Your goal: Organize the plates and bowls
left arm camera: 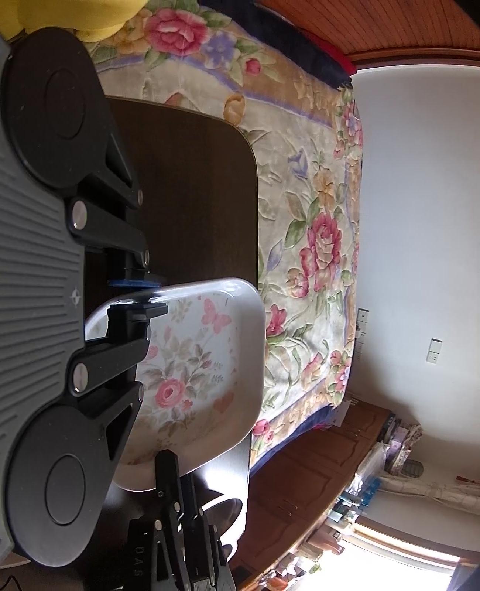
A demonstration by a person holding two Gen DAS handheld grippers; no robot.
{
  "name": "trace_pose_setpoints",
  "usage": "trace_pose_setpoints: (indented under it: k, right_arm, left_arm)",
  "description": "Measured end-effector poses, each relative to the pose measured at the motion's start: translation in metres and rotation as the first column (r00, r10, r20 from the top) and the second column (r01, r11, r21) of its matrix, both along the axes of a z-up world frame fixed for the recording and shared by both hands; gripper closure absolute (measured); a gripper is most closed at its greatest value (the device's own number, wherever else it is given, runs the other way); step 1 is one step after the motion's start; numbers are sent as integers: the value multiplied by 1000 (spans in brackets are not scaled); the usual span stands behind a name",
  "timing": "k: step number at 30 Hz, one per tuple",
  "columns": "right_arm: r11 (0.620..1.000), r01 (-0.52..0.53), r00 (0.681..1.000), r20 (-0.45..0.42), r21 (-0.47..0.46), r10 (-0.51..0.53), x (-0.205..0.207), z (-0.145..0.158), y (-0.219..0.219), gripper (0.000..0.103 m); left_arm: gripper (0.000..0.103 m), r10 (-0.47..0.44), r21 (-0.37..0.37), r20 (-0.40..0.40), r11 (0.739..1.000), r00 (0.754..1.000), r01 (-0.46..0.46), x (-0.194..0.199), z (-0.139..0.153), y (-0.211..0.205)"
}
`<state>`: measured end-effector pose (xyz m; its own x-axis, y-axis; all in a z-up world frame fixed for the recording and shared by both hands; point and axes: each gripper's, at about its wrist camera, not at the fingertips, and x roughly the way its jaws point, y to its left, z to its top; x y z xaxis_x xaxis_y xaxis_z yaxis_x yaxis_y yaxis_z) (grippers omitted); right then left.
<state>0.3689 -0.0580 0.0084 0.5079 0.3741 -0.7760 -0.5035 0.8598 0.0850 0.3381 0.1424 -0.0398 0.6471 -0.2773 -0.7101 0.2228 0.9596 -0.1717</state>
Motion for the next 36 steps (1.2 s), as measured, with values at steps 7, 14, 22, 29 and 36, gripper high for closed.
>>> trace_pose_setpoints:
  k: [7,14,22,29,36]
  right_arm:
    - [999,-13,999,40,36,12,-22,16,-6,86]
    - [998,-16,996,86,53,11,-44,28,-15,88]
    - [997,-29,993,112,77,21,-72,36,-28,88]
    - [995,-39,993,114,95,28,-88,36,-38,88]
    - [993,-54,991,127,105,41,-109,40,-49,89]
  left_arm:
    - [68,10,-1,60,1000,998,-10,-35,25,-2]
    - [67,16,0,97,1000,995,-16,-66,41,-7]
    - [67,9,19,141,1000,990,-11,-104,54,-16]
    - [67,6,27,173,1000,985,-11,-128,60,-19]
    - [67,0,15,188,1000,982,-3,-152,58,-26]
